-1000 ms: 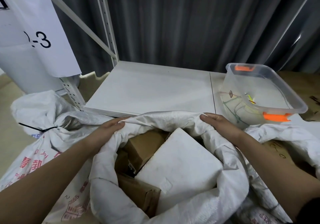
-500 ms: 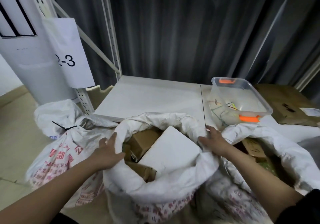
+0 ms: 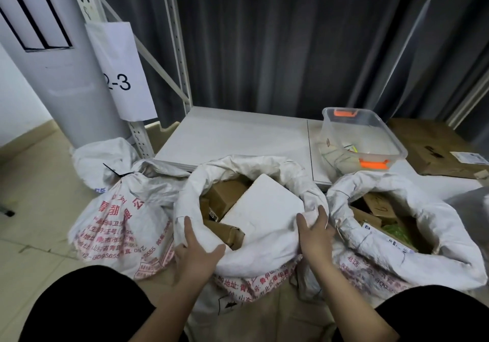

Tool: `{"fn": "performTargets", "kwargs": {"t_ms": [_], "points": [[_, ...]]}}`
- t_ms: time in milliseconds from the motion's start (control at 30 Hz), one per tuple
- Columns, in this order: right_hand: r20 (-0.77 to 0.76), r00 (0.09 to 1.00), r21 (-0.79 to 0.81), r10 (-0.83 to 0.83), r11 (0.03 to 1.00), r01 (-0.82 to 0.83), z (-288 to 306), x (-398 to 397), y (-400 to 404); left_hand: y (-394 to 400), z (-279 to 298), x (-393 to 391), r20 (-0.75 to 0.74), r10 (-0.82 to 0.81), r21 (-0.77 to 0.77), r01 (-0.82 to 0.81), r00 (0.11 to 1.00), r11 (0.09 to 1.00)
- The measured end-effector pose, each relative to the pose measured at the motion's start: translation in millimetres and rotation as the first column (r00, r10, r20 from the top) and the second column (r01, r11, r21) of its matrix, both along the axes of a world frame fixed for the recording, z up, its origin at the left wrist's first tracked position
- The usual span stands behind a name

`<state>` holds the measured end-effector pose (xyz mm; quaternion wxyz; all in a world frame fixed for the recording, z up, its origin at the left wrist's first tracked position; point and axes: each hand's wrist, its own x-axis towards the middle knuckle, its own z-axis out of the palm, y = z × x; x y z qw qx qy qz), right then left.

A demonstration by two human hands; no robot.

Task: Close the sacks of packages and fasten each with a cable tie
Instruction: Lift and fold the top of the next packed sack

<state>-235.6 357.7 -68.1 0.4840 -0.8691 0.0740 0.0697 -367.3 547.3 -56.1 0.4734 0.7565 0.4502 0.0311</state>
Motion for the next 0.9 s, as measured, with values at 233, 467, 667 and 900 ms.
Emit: {"fn": "performTargets", "kwargs": {"t_ms": [233, 467, 667, 900], "points": [[-0.093, 0.980, 0.530, -0.178, 0.824, 0.200, -26, 45, -4, 18, -7, 8, 0.321, -0.094, -0.076, 0.125, 0.942, 0.989], [-0.291, 0.956, 0.869, 0.039, 0.428, 0.247, -33, 74, 3, 36, -20, 24, 0.458, 0.028, -0.319, 0.135, 0.888, 0.938], [-0.115, 0.980, 0.537, -0.162, 0.820, 0.199, -34, 62, 5, 18, -28, 9, 0.268, -0.200, 0.058, 0.191, 0.942, 0.980], [-0.146, 0.989, -0.028, 0.012, 0.999, -0.016, 10, 77, -17, 29, 16, 2, 0.044, -0.078, 0.097, 0.073, 0.996, 0.993]]}}
